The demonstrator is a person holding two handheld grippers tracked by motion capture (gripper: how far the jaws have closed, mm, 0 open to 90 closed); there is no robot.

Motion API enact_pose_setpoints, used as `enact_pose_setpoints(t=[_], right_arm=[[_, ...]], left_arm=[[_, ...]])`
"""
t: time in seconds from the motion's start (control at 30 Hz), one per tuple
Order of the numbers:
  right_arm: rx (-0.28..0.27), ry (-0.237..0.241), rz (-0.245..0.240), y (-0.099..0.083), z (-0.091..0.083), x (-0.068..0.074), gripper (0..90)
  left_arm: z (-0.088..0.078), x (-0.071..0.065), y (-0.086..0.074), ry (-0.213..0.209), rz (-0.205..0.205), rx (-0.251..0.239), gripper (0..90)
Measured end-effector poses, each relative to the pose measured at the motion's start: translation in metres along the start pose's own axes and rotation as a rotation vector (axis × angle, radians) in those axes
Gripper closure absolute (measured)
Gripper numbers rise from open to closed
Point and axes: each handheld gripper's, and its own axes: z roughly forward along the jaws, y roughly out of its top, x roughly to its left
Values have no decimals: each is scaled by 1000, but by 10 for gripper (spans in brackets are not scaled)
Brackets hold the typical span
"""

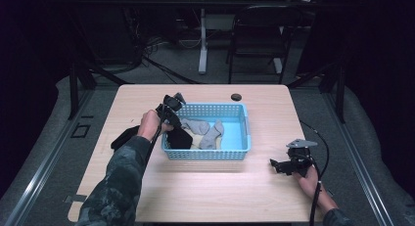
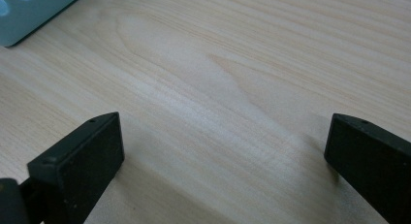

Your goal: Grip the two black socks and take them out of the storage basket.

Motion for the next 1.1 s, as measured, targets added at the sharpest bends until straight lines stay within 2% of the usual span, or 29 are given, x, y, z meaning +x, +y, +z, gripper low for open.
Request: enact_pose_setpoints(t=[0.13,0.27,0.47,0.6,0.83,1.1], right_arm=[[0,0,-1,0,0,0,0],[0,1,-1,0,0,0,0],[-1,0,0,0,0,0,0],[0,0,0,0,0,0,0],[0,0,0,0,0,0,0],[-1,-1,1,0,0,0,0]], left_arm=[[0,-3,-3,-22,11,-17,858],[-3,-4,-4,-37,21,-28,873],[-19,-5,-6,-62,32,-68,877],[-30,-8,-7,-80,32,-118,879],[-44,-14,-4,-80,48,-158,880],[-71,-20,1,-64,73,-209,880]])
